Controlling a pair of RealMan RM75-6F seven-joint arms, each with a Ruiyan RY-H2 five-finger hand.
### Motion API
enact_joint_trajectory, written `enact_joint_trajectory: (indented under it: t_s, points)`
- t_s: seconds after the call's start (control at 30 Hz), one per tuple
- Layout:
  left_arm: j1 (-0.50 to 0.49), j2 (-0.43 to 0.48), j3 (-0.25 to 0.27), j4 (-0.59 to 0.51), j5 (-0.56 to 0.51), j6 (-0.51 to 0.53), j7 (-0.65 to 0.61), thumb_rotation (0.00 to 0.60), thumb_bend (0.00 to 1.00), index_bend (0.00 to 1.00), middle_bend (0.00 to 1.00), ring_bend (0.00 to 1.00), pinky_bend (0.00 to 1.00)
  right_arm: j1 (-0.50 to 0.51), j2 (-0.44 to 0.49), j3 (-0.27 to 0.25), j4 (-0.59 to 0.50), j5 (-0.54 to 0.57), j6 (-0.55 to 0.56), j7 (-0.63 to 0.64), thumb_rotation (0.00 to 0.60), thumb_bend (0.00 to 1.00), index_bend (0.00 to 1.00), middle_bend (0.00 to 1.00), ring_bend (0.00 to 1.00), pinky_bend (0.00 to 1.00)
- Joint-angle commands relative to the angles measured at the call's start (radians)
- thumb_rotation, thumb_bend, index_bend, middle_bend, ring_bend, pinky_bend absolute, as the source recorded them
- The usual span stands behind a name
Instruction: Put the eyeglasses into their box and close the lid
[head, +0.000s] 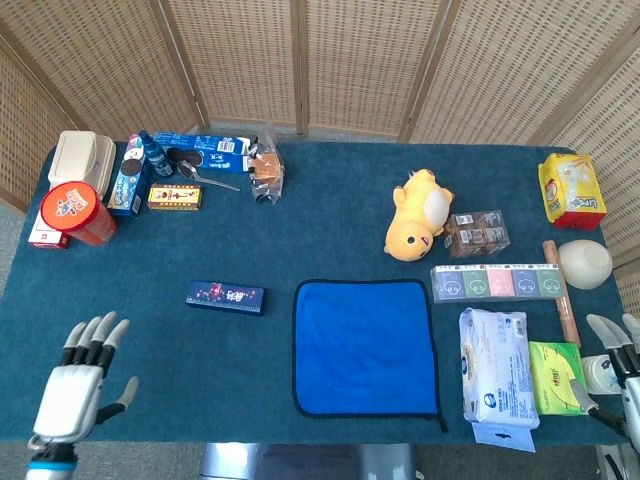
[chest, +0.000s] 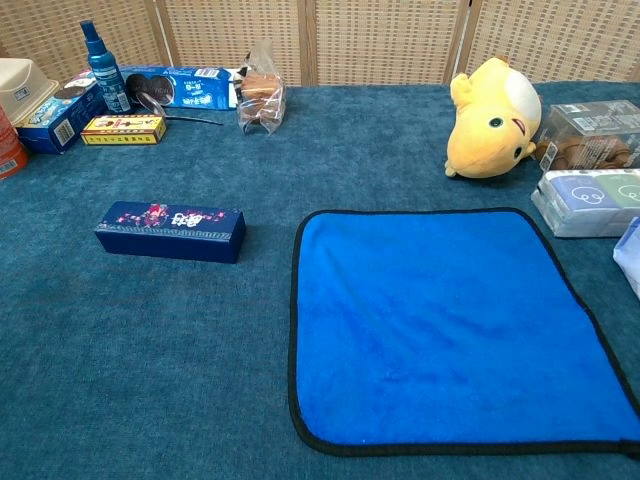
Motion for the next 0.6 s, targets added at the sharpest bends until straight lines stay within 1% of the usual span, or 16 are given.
enact_joint_trajectory:
  t_s: [0.03, 0.13, 0.27, 0.6]
  points:
    - [0.065, 0.029, 0.035, 0.029, 0.031, 0.047, -0.044, 0.511, 0.33, 0.00, 0.00, 0.00, 0.00, 0.025, -0.013, 0.005, -0.016, 0.010, -0.048, -0.080, 0.600, 0.28, 0.10, 0.15, 0.01, 0.12]
    - [0.092, 0.043, 0.039, 0.041, 0.040, 0.057, -0.060, 0.508, 0.33, 0.00, 0.00, 0.00, 0.00, 0.036, -0.027, 0.009, -0.018, 0.020, -0.070, -0.121, 0.600, 0.28, 0.10, 0.15, 0.01, 0.11]
    - [0.114, 0.056, 0.032, 0.051, 0.053, 0.066, -0.068, 0.512, 0.33, 0.00, 0.00, 0.00, 0.00, 0.047, -0.045, 0.009, -0.019, 0.031, -0.097, -0.158, 0.600, 0.28, 0.10, 0.15, 0.01, 0.11]
    - [0.136, 0.078, -0.017, 0.047, 0.092, 0.082, -0.091, 0.525, 0.33, 0.00, 0.00, 0.00, 0.00, 0.065, -0.080, 0.016, -0.023, 0.061, -0.131, -0.201, 0.600, 0.28, 0.11, 0.15, 0.00, 0.11]
